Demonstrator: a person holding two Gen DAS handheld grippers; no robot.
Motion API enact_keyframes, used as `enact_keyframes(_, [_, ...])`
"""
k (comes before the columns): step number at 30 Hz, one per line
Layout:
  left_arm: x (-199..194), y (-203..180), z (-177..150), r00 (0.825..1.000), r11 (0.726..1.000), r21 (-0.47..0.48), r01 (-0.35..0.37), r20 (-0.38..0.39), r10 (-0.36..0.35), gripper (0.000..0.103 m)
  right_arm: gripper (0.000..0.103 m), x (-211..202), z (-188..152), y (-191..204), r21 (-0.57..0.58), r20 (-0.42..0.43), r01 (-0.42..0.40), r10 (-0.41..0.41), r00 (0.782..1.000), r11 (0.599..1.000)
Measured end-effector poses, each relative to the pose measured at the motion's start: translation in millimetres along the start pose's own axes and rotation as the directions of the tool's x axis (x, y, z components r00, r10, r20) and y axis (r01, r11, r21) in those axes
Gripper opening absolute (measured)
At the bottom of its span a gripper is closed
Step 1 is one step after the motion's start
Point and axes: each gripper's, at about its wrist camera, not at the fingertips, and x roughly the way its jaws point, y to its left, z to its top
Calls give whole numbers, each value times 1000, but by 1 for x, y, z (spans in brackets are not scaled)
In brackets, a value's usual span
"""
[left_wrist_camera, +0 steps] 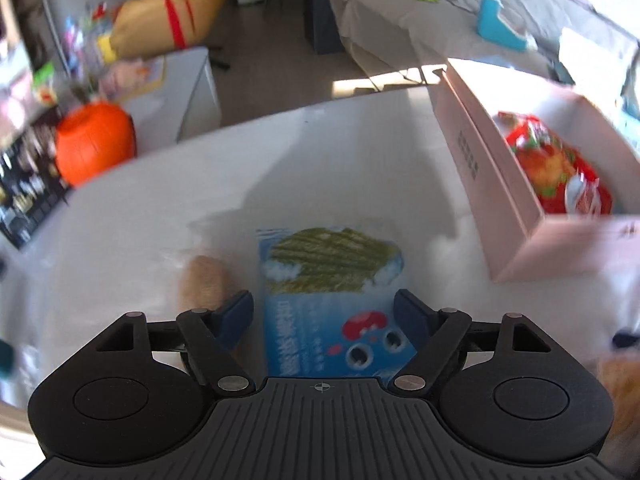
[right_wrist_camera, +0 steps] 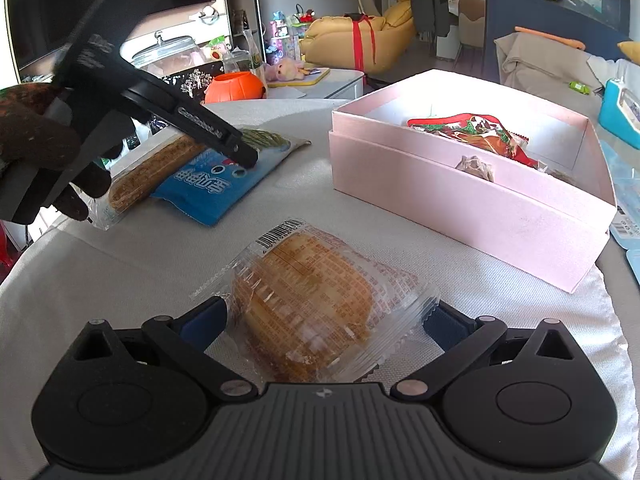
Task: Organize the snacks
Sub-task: 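Grasp the blue seaweed packet with the left tool, then grasp the square bread packet with the right tool while the left tool holds the blue packet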
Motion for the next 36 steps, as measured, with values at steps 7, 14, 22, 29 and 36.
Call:
enact_keyframes(7, [26,-14,18,1000,1000,13,-6,-11,6,91,103,0,0,0,0,0,0,0,1000,1000])
enact_keyframes(14, [27,-15,15,998,998,54,37,42,-39,90,103,0,0,0,-6,-2,-4,4,1000,1000])
enact_keyframes(22, [-55,-33,-36,977,975,149,162,113,-180,90,103,4,1,6,-80,-39,-6,3,999,997])
enact_keyframes(29, [-87,-32,-71,977,974,143,174,102,-189,89,103,-2,-1,9,-94,-48,-16,11,999,995])
enact_keyframes(36, [-50,-30,-78,986,981,122,153,43,-160,90,103,-18,-2,9,-155,-62,32,-42,997,987])
